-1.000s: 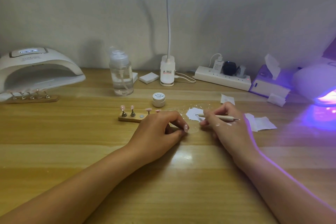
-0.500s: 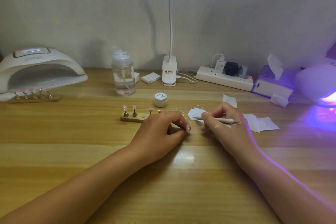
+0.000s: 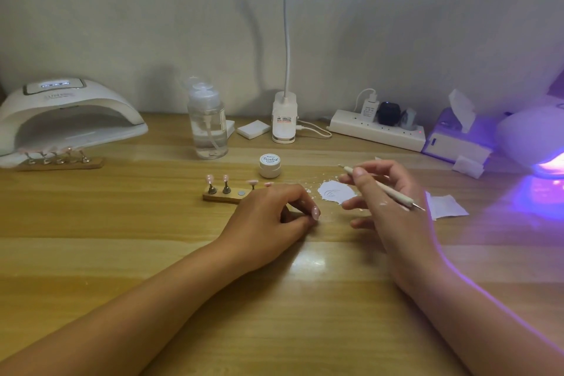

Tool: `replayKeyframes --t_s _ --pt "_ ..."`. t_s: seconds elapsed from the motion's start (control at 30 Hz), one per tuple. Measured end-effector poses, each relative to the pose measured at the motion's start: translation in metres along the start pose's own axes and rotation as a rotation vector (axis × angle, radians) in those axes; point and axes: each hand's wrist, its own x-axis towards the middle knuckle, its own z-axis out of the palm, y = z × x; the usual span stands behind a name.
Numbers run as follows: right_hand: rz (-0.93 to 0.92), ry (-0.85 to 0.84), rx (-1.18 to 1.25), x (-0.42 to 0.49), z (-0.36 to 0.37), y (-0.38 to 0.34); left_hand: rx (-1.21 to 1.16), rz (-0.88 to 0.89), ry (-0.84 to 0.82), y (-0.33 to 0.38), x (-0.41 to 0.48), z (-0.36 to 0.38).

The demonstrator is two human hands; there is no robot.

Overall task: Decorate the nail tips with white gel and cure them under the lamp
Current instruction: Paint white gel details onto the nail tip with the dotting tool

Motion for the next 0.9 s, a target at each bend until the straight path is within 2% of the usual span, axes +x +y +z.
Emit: replayKeyframes --t_s 0.23,0.5,0.9 --pt "0.138 -0.011 0.079 -0.012 0.008 0.006 0.005 0.002 0.001 0.002 0.0 -0.001" --pt "0.079 -0.113 0.036 -0.011 0.012 0.011 0.002 0.022 0.001 0.002 0.0 -0.002" --pt "0.07 -0.126 0.003 -0.012 0.013 0.008 0.003 0.025 -0.003 0.0 0.001 -0.001"
